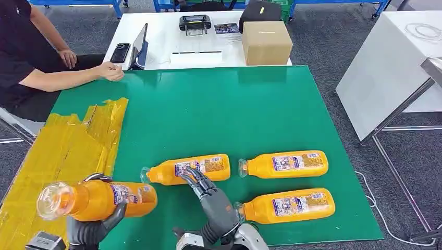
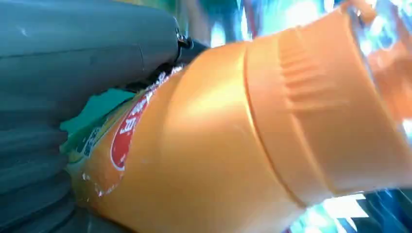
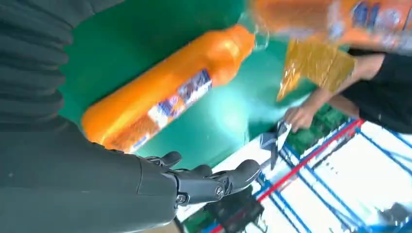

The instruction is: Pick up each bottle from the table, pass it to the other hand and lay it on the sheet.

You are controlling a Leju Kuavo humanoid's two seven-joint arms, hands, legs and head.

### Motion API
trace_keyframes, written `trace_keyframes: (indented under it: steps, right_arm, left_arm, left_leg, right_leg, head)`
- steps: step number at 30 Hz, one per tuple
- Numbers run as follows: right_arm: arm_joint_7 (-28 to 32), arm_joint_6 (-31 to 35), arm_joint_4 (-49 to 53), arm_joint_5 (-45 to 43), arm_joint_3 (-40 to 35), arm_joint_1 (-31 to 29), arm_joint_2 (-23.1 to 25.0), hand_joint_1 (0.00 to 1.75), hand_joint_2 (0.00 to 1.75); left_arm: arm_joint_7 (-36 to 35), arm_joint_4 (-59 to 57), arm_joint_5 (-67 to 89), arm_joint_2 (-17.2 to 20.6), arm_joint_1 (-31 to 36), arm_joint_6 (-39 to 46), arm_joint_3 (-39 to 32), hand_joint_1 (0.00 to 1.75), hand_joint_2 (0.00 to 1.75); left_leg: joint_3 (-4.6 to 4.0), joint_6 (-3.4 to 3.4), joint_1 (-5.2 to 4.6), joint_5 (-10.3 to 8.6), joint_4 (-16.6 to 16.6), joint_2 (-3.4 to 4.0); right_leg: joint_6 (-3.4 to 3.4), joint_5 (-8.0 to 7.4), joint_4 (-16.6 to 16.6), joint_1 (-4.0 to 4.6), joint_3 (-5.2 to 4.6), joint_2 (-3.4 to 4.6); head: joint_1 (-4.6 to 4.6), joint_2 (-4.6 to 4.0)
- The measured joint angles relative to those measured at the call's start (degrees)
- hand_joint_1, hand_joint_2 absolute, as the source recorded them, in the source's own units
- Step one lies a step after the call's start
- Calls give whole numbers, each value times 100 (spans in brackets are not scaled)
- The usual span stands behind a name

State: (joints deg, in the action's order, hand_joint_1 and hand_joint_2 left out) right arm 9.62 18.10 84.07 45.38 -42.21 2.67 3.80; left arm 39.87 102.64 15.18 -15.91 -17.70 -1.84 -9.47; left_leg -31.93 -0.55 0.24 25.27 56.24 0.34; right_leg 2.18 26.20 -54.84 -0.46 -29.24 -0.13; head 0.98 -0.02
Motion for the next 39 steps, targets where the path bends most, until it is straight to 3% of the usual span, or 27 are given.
trace_keyframes:
  steps: [6, 15, 20, 21, 23, 27, 30, 39]
  right_arm:
    - [-114, 216, 474, 107, 61, 251, -175, 0, 0]
    - [-135, 253, 705, 105, 59, 376, -282, 0, 0]
    - [-157, 330, 780, -53, 52, 442, -358, 0, 0]
    - [-138, 328, 793, -114, 50, 451, -382, 0, 175]
    - [-74, 293, 795, -221, 52, 449, -428, 0, 175]
    - [-26, -94, 787, -365, 150, 342, -487, 0, 175]
    - [-42, -370, 703, -525, 291, 22, -500, 0, 175]
    - [-68, -597, 472, -708, 505, -514, -518, 0, 175]
  left_arm:
    - [28, 533, 1373, 238, -81, 2978, -116, 175, 175]
    - [28, 725, 1755, 387, -152, 3379, -142, 175, 175]
    - [-70, 633, 3989, 297, -89, 4120, -363, 175, 175]
    - [-98, 581, 4646, 234, -45, 4142, -483, 175, 175]
    - [-241, 375, 5745, 146, 65, 4157, -746, 175, 175]
    - [-1367, -371, 7034, 266, 189, 4157, -785, 175, 175]
    - [-2331, -1158, 7409, 661, 330, 4157, -419, 175, 175]
    - [-3672, -2611, 7481, 1609, 767, 4122, 882, 175, 175]
  left_leg:
    - [1, 0, 0, 0, 0, -2]
    - [2, 0, 0, 0, 0, -1]
    - [1, 0, 0, 0, 0, -2]
    - [1, 0, -1, 0, 0, -2]
    - [2, 0, -1, 0, 0, -1]
    - [5, 0, -2, 0, 0, 1]
    - [7, 3, 2, -5, 0, 2]
    - [2, 2, 1, -6, 0, -1]
  right_leg:
    - [0, 0, 0, 1, 2, -1]
    - [0, 0, 0, -1, 3, 0]
    - [0, 0, 0, -2, 3, -1]
    - [0, 0, 0, -2, 3, -1]
    - [0, 0, 0, -2, 4, 0]
    - [-1, -1, 1, -2, 2, 1]
    - [-2, -1, 0, 0, 4, 1]
    - [-2, -1, -2, -2, 5, -1]
  head:
    - [0, 0]
    - [-2, 0]
    - [2, 0]
    - [0, 0]
    - [0, 0]
    - [0, 0]
    - [2, 0]
    - [2, 0]
